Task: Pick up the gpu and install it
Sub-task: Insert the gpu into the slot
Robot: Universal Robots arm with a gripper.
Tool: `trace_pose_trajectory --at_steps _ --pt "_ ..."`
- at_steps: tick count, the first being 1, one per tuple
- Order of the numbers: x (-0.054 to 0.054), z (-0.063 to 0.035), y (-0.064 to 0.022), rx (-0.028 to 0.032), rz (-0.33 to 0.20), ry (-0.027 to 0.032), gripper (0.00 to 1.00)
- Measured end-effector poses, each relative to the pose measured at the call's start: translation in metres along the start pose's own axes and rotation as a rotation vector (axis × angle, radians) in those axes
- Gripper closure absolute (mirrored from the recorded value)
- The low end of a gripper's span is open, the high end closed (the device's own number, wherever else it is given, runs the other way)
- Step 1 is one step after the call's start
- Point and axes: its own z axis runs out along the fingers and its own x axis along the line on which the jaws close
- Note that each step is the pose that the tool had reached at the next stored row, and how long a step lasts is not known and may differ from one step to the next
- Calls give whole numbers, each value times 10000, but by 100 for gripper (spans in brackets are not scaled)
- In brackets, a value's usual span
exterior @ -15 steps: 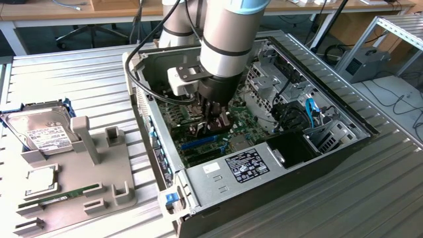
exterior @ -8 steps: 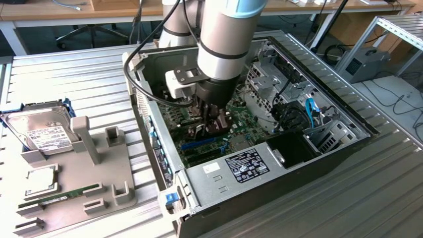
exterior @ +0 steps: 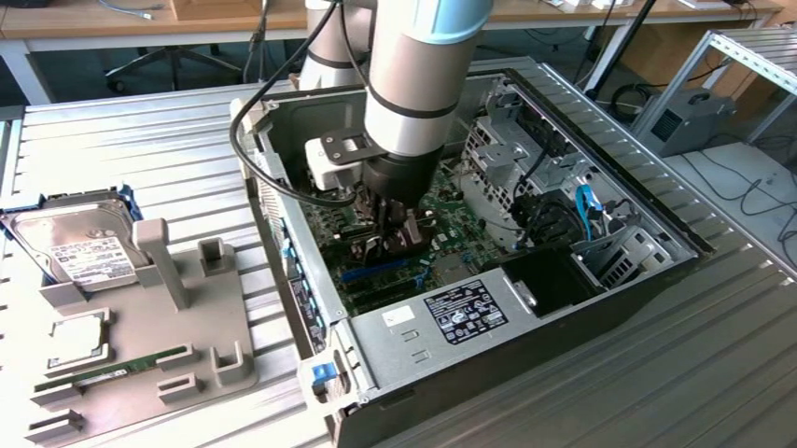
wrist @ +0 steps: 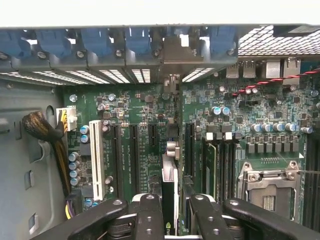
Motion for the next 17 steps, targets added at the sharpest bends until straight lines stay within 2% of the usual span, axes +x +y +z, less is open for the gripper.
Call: trace_pose_trajectory --at_steps 11,17 --pt "-7 11 1 1 -41 10 74" --pt "-8 49 1 0 -51 14 74"
